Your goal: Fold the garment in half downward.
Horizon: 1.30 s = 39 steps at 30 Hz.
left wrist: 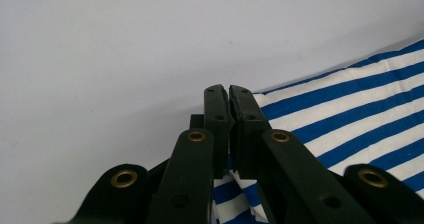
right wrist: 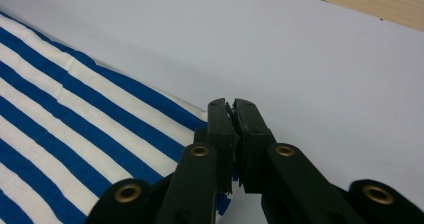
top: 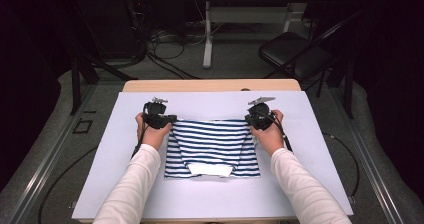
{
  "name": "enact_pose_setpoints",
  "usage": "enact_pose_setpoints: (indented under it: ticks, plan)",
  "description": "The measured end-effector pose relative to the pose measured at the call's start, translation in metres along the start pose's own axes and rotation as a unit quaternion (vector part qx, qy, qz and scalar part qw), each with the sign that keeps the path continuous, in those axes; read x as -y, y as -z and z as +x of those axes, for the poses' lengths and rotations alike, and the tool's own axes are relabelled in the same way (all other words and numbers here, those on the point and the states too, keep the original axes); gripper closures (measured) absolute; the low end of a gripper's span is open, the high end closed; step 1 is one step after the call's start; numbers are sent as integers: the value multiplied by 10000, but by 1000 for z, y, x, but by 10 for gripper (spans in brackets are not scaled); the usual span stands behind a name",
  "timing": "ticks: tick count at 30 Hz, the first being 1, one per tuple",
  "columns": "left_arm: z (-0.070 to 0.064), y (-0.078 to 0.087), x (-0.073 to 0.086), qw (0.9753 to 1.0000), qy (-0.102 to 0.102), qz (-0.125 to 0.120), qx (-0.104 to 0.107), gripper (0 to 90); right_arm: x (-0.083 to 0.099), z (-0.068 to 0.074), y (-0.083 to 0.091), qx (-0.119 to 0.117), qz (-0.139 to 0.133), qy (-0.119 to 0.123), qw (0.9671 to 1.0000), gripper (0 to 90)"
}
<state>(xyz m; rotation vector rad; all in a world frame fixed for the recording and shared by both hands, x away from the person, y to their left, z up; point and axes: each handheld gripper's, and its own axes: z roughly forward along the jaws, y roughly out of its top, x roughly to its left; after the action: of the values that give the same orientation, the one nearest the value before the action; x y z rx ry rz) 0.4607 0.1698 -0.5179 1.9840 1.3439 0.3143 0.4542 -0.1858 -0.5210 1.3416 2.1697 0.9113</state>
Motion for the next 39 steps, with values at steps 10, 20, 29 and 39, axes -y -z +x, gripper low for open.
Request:
enact_pose_setpoints:
  ticks: [10, 20, 29, 39]
  plan:
    - [1, -3, 1, 10000, 9, 62, -26, 870, 1, 1, -3, 24, -27, -1, 10000, 866]
    - [1, -4, 2, 10000, 10, 84, -36, 870, 1, 2, -3, 45, -36, 32, 10000, 852]
    - [1, -5, 3, 9999, 28, 95, -36, 870, 3, 2, -7, 18, -17, 14, 10000, 784]
    - [1, -5, 3, 9999, 17, 133, -44, 869, 2, 2, -4, -2, -57, -82, 10000, 582]
